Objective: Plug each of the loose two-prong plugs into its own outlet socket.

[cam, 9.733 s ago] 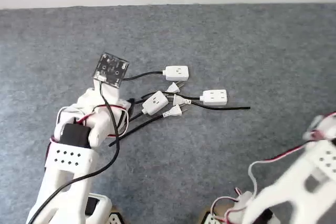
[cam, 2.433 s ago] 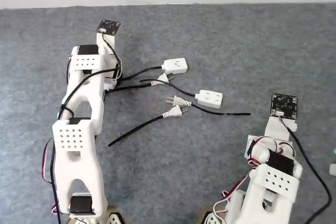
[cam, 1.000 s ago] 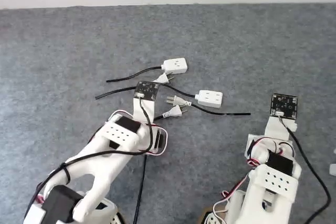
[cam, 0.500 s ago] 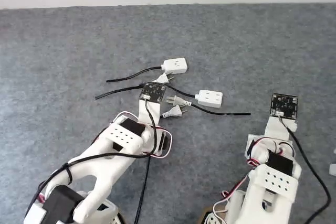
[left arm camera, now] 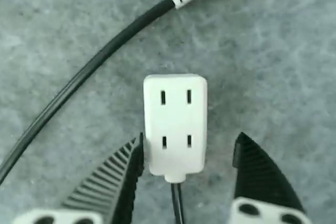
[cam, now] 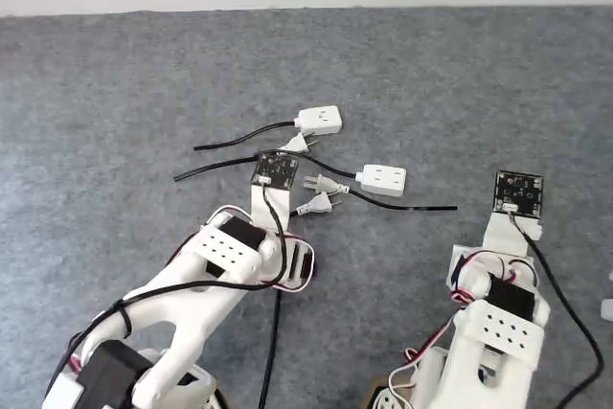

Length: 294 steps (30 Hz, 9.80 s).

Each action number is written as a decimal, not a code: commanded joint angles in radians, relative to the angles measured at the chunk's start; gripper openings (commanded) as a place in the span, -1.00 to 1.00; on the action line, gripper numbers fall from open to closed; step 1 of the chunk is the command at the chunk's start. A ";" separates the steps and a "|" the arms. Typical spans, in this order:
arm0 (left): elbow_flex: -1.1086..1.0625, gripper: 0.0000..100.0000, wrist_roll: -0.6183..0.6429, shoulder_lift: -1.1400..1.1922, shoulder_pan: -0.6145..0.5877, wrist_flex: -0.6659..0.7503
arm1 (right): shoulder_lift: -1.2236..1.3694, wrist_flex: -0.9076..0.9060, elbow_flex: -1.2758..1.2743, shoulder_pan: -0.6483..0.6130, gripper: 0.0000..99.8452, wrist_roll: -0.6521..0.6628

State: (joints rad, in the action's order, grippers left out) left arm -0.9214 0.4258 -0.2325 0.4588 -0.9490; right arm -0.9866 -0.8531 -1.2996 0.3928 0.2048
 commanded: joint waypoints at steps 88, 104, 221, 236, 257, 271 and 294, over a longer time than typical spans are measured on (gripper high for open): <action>0.277 -0.50 0.273 -0.117 0.072 -0.192 | -0.010 -0.041 0.049 -0.045 -0.60 0.026; -0.205 -0.50 -0.106 -0.631 -0.574 0.054 | -0.008 -0.245 0.321 -0.352 -0.60 0.138; -0.444 -0.50 -0.146 -0.675 -0.810 0.367 | 1.423 -0.355 1.361 -0.926 -0.74 1.074; -0.444 -0.50 -0.146 -0.675 -0.810 0.367 | 1.489 -0.357 1.376 -0.889 -0.80 1.077; -0.444 -0.50 -0.146 -0.675 -0.810 0.367 | 1.432 -0.328 1.392 -0.906 -0.98 0.991; -0.444 -0.50 -0.146 -0.675 -0.806 0.367 | 1.148 -0.213 1.390 -0.860 -0.98 0.023; -0.377 -0.50 -0.144 -0.525 -0.796 0.361 | 0.762 -0.536 1.217 -0.881 -0.98 -0.428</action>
State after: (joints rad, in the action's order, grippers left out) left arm -1.3694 0.2862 -0.8247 -0.3452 -0.6099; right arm -0.1105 -1.4285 -0.0199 -0.4818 -0.2156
